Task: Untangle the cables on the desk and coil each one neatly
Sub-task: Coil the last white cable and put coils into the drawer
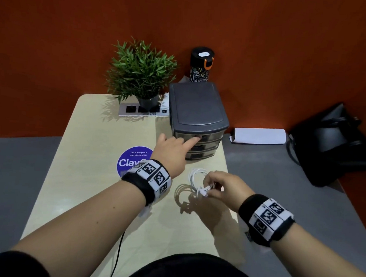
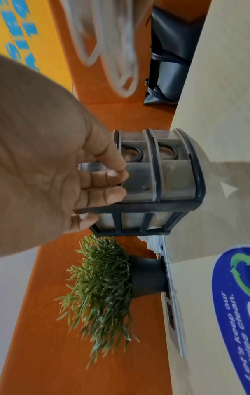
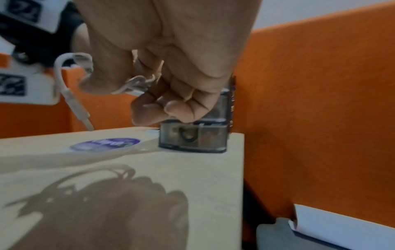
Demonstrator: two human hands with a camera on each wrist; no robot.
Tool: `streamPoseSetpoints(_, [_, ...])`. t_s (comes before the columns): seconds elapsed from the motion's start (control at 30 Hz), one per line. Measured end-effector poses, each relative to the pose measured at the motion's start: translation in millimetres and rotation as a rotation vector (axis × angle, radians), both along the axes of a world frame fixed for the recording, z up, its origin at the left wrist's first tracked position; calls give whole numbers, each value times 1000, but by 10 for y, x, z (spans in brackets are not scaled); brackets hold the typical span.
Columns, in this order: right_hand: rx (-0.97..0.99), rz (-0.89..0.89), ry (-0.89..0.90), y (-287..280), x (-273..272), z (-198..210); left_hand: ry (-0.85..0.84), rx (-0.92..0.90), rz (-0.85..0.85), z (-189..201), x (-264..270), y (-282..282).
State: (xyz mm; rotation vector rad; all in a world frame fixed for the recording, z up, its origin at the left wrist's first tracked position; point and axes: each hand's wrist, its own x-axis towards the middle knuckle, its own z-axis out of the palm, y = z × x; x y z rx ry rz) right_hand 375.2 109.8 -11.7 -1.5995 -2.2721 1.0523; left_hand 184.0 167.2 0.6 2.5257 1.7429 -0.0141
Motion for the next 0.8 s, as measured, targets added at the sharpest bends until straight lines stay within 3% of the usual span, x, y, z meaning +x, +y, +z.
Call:
streamPoseSetpoints(0.23, [56,-179,191,81,124,202,-251,-58,68,-96,62,-41])
streamPoseSetpoints(0.47, [220,-265,421,183,90,435,-319,-70,65,-76,19,-234])
streamPoseSetpoints(0.8, [282,-217,195,518,-31,556,-219,-110,31,-138,12,-582])
